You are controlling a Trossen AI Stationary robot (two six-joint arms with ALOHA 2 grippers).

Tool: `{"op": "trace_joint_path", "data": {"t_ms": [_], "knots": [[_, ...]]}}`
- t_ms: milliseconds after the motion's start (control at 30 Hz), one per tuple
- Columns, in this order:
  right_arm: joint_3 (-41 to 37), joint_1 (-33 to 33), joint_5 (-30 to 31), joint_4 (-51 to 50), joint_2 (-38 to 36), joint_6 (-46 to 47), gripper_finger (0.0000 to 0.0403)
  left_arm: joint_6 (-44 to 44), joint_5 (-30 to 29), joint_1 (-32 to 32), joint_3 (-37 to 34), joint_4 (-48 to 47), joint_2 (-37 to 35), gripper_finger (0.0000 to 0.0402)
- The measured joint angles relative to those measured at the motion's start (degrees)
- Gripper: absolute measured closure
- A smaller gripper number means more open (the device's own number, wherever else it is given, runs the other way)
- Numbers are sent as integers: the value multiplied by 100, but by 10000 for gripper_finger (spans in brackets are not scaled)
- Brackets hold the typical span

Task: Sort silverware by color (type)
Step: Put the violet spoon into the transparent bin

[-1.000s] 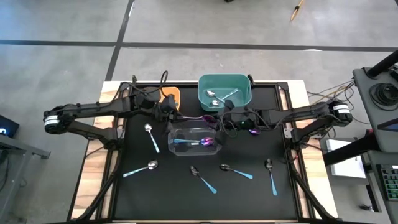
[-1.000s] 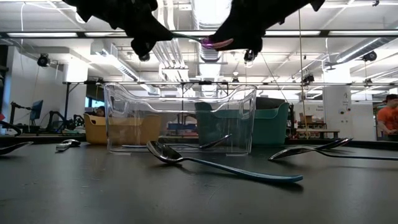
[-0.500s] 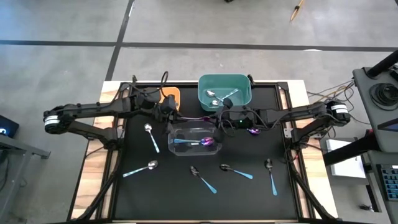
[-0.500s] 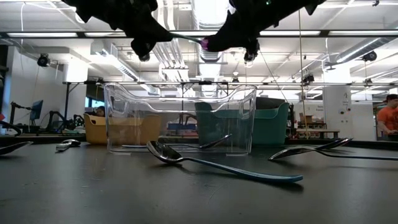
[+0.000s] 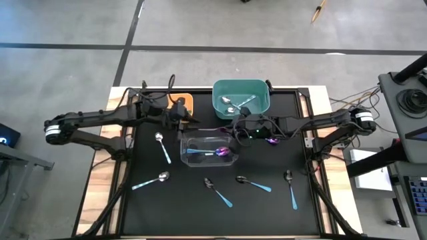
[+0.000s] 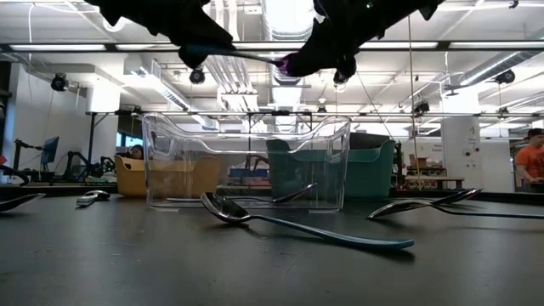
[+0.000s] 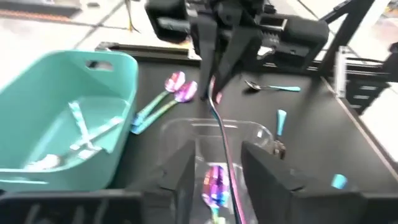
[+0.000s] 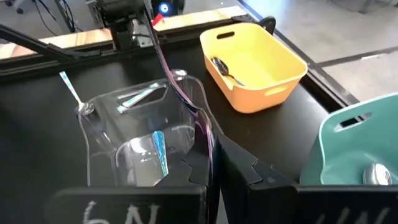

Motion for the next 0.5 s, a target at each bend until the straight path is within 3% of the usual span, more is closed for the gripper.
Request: {"op": "trace_joint_path", "data": {"t_ms": [200,500], "knots": [[356,-35,9,-802,24,286,394,526,-302,3,0,-4,-456,252],[1342,-102,24,-2172,252,691,394,1175,-401,5,0,113,-1118,251]]}}
